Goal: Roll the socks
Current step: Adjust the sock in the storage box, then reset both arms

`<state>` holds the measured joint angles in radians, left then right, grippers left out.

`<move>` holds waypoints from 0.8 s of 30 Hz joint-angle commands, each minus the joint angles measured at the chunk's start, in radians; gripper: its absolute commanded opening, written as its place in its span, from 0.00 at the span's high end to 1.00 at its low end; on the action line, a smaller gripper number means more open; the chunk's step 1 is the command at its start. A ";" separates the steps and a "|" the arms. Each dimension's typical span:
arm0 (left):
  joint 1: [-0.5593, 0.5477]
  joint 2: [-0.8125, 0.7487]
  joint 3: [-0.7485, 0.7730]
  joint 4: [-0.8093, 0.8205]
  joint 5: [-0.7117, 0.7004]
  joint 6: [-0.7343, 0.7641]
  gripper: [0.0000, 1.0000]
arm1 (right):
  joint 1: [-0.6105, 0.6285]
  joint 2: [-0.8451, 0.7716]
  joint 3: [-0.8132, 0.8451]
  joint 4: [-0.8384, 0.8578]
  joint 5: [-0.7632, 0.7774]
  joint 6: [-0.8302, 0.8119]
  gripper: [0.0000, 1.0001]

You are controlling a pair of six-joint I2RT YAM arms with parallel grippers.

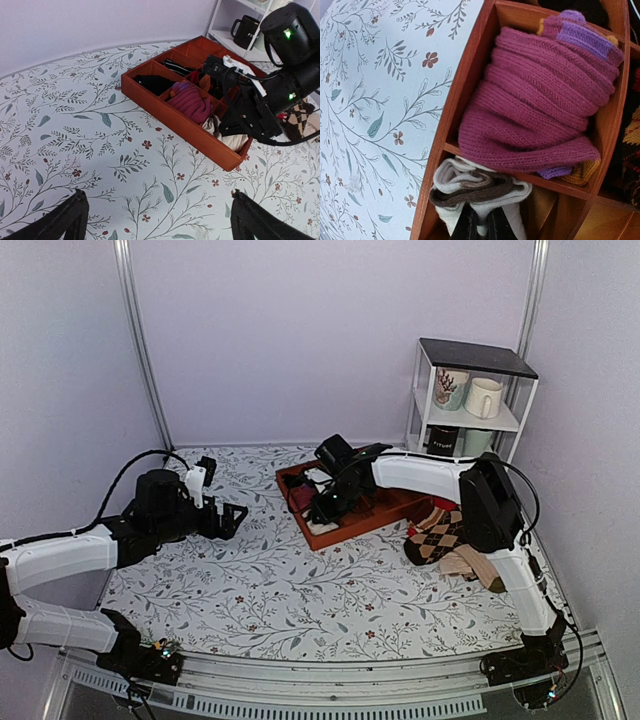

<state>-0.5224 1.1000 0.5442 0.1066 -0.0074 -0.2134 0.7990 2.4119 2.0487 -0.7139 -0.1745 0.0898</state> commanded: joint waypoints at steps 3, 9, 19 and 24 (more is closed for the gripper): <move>0.015 0.004 0.016 -0.022 -0.022 0.011 0.01 | 0.016 0.119 -0.052 -0.160 0.093 -0.001 0.83; 0.016 -0.009 0.035 -0.033 -0.041 0.004 0.00 | 0.000 -0.069 -0.095 0.004 0.102 0.013 0.50; 0.026 -0.026 0.067 -0.103 -0.066 -0.004 0.00 | -0.041 -0.456 -0.351 0.336 0.023 0.030 0.00; 0.044 -0.058 0.064 -0.122 -0.066 -0.009 0.01 | -0.085 -0.597 -0.513 0.376 -0.040 0.072 0.00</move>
<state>-0.5068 1.0744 0.5880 0.0204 -0.0631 -0.2142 0.7486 1.9411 1.6337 -0.4145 -0.1688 0.1211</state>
